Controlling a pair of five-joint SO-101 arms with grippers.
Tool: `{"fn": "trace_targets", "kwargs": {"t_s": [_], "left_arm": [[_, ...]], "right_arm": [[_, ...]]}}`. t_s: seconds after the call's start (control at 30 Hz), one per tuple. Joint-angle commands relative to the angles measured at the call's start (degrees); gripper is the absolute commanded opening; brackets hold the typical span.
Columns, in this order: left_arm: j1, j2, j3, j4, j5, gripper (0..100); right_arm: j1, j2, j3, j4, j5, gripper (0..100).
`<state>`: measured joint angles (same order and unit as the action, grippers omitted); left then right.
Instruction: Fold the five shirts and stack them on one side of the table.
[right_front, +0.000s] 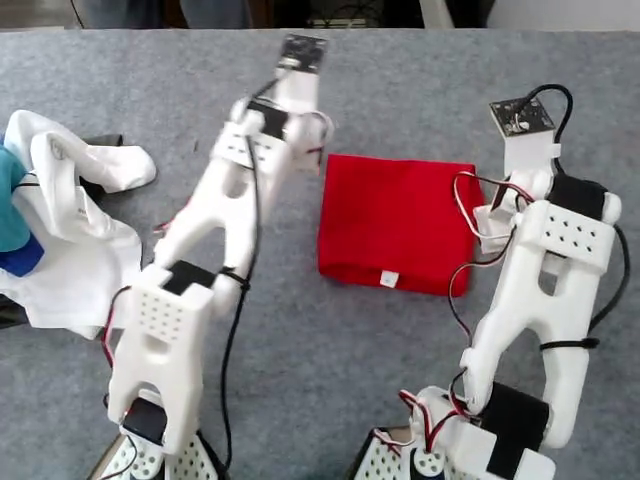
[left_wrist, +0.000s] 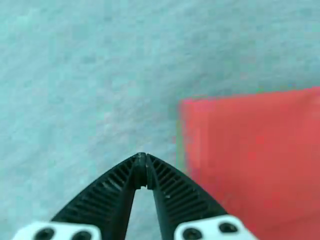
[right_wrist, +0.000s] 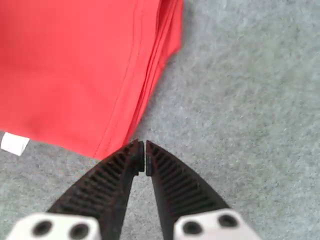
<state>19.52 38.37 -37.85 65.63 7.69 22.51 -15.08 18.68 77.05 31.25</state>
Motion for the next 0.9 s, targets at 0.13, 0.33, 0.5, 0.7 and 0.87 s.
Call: {"fn": "trace_targets", "kwargs": {"t_s": [0.13, 0.33, 0.5, 0.7, 0.87], "left_arm": [[4.0, 8.26, -2.95, -11.96, -0.44, 3], [4.26, 10.02, -2.86, -12.04, -3.52, 3], [3.74, 9.32, -3.56, -12.04, -8.88, 3], [1.89, 2.29, -6.37, -8.26, -9.41, 3], [0.04, -7.65, -10.33, 6.07, -9.41, 3]], "right_arm": [[-0.62, 3.47, 14.2, -10.9, 0.0, 1.5], [1.41, 5.58, 25.89, -25.93, 0.44, 1.5], [0.53, 0.31, 20.88, -18.29, 0.35, 1.4], [2.81, -10.68, 12.88, -14.86, 0.35, 1.4], [1.67, -16.57, 7.96, -17.41, 0.09, 1.5]]}}
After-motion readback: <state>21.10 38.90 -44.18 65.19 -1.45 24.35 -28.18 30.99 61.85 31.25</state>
